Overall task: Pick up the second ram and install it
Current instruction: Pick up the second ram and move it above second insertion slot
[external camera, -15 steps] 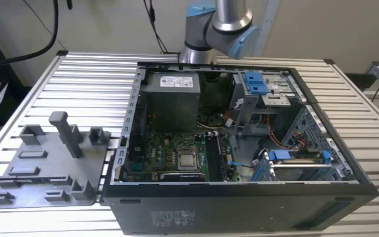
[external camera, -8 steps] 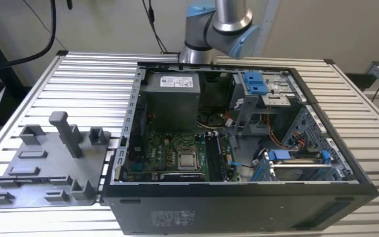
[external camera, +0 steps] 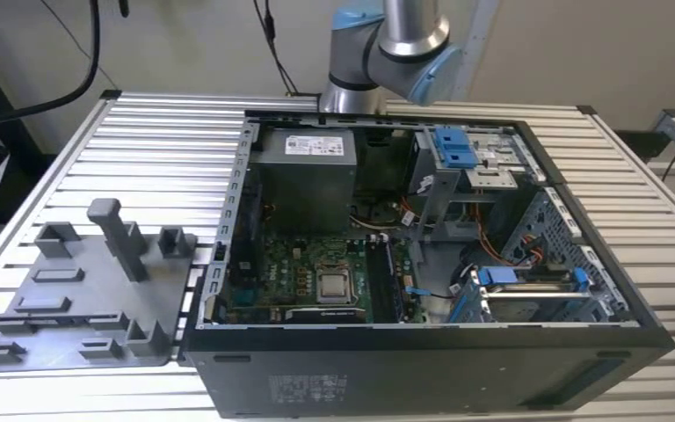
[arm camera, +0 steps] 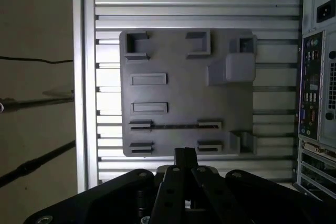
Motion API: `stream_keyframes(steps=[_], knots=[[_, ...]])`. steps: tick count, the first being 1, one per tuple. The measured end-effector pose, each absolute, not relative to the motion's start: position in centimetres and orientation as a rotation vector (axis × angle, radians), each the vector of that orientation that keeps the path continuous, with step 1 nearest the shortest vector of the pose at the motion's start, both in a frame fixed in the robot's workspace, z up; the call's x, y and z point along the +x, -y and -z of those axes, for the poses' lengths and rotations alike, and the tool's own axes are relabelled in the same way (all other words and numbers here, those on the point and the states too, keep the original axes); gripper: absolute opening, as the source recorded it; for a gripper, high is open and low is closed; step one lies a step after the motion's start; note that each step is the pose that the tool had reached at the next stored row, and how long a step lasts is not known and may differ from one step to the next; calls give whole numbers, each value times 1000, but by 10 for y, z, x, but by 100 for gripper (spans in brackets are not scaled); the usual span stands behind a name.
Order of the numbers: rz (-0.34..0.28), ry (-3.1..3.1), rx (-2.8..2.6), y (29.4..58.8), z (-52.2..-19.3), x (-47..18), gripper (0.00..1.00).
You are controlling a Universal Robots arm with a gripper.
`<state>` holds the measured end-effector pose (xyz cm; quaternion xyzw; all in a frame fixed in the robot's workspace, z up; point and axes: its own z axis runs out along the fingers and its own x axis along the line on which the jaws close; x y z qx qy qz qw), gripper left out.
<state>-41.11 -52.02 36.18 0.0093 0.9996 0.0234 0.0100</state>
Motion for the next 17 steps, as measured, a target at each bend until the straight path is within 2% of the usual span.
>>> stream_keyframes(steps=[17], knots=[[-77,-3112,-294,520,-361,-411,11]])
